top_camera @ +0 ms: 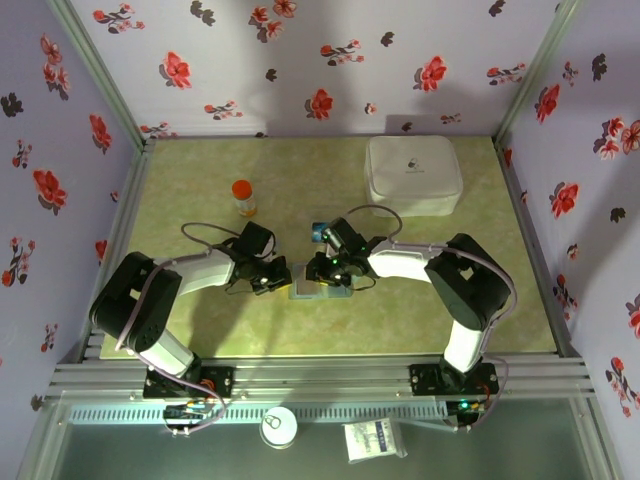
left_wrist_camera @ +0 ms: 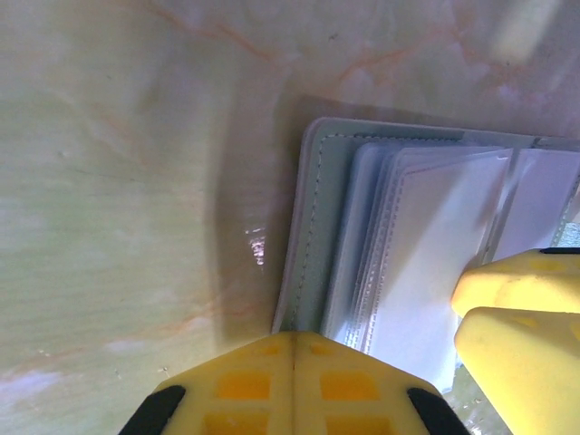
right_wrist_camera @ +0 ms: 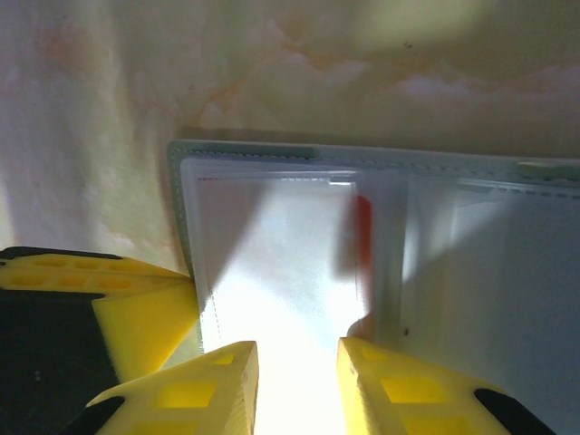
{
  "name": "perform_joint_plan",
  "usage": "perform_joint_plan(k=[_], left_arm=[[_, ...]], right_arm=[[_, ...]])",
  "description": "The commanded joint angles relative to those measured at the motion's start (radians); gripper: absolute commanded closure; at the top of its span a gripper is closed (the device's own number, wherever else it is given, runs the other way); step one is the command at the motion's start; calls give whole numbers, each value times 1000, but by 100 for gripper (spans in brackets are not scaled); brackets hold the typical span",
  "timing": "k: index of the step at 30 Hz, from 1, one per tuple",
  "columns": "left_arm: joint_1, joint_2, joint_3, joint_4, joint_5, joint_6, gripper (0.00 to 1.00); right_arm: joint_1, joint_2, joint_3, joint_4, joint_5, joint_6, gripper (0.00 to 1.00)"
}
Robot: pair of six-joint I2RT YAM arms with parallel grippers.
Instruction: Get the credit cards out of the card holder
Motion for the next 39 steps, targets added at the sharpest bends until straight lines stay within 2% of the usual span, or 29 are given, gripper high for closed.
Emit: perform_joint_plan(k=[1, 11, 23, 28, 34, 39], left_arm=[[7, 11, -13, -21, -11, 24, 100], [10, -1, -8, -26, -13, 20, 100], [12, -61, 6, -31, -16, -3, 99], [10, -127, -4, 12, -26, -55, 91], [-13, -113, 36, 23, 0, -78, 75], [-43, -53, 57, 49, 8, -91, 72]], right_arm=[[8, -4, 18, -66, 48, -31, 71], [6, -46, -1, -96, 99, -37, 71], [7, -45, -22, -63, 93, -31, 72], [5, -49, -42, -33, 86, -23, 72], [2, -48, -61, -6, 75, -14, 72], [-6, -50, -82, 24, 63, -2, 73]])
